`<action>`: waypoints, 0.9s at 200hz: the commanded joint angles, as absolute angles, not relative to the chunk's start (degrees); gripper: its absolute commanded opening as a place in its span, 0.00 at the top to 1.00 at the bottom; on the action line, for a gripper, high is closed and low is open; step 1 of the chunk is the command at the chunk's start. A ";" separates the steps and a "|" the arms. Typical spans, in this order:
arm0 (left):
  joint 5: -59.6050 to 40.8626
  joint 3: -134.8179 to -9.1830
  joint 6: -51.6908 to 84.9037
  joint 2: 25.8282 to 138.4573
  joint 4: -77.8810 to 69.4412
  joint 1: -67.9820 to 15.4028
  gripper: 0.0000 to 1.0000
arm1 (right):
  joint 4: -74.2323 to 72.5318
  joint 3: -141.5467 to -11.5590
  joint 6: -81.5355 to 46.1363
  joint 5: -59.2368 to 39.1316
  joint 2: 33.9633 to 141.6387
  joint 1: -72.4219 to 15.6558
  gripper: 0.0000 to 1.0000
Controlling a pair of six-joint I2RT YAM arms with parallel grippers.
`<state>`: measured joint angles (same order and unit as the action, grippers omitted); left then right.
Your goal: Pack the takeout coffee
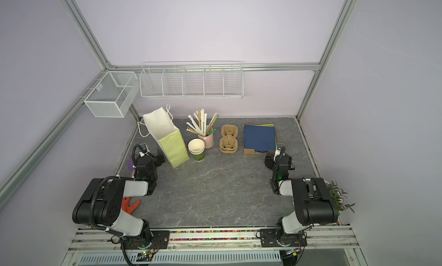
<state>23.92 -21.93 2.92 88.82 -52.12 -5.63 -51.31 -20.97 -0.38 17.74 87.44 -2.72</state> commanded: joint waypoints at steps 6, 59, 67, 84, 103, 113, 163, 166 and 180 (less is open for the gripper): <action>23.38 -21.88 2.38 89.21 -53.56 -5.36 0.01 | -52.95 -20.52 0.56 17.93 87.94 -2.73 0.12; 23.36 -21.99 2.37 89.21 -53.44 -5.36 0.01 | -52.99 -20.55 0.54 17.94 87.96 -2.73 0.12; 23.31 -21.98 2.36 89.21 -53.44 -5.36 0.01 | -53.00 -20.63 0.61 17.93 87.92 -2.72 0.12; 23.32 -21.97 2.37 89.22 -53.44 -5.36 0.01 | -52.96 -20.69 0.61 17.93 87.94 -2.72 0.11; 23.37 -22.03 2.37 89.22 -53.44 -5.36 0.01 | -52.93 -20.61 0.56 17.93 87.90 -2.72 0.12; 23.34 -21.97 2.33 89.21 -53.42 -5.36 0.01 | -52.97 -20.74 0.56 17.95 87.92 -2.73 0.12; 25.85 -21.42 2.86 88.52 -54.18 -5.62 0.01 | -53.08 -20.49 0.58 17.88 87.72 -2.72 0.12; 26.35 -21.19 3.03 88.16 -54.40 -5.62 0.01 | -53.09 -20.48 0.58 17.92 87.73 -2.72 0.11; 26.03 -20.53 3.01 86.14 -53.89 -5.63 0.01 | -53.42 -20.27 0.88 20.75 86.87 -3.68 0.12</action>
<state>24.60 -21.85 2.96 88.66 -52.42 -5.63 -51.33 -20.97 -0.38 17.76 87.44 -2.72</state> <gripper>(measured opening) 0.987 0.883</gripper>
